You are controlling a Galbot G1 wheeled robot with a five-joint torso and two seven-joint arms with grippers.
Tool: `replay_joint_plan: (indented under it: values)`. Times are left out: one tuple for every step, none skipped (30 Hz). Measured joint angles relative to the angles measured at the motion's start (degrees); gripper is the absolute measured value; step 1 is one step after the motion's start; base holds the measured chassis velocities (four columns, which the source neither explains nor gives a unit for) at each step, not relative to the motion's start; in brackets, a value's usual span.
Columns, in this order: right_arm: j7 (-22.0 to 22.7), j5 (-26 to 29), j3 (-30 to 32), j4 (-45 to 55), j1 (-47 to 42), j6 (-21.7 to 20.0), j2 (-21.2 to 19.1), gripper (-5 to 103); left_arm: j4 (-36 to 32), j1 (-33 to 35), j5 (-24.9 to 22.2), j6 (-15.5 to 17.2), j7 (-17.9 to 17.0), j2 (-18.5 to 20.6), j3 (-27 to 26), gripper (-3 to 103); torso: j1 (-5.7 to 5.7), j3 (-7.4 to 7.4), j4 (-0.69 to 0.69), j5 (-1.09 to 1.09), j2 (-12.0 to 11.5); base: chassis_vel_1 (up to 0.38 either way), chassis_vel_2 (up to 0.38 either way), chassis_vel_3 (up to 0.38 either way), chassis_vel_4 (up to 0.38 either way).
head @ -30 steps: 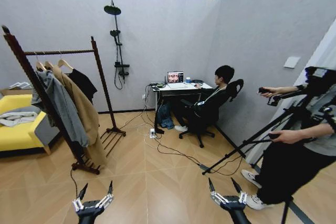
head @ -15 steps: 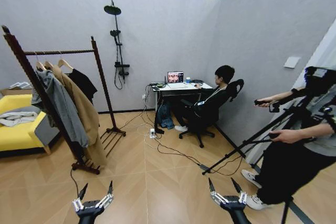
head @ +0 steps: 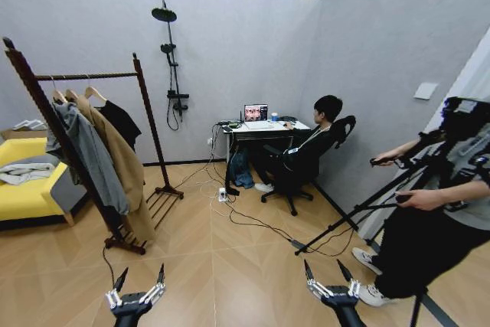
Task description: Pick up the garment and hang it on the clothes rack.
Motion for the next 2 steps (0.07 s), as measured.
replay_joint_plan:
  values:
    - [0.0, 0.0, 0.0, 0.0, 0.0, 0.0, 0.0, 100, 0.0, 0.0, 0.0, 0.0, 0.0, 0.0, 0.0, 100, 0.00, 0.00, 0.00, 0.00, 0.0, 0.000, 0.000, 0.000, 0.000]
    - [0.0, 0.0, 0.0, 0.0, 0.0, 0.0, 0.0, 100, 0.0, 0.0, 0.0, 0.0, 0.0, 0.0, 0.0, 100, 0.00, 0.00, 0.00, 0.00, 0.0, 0.000, 0.000, 0.000, 0.000]
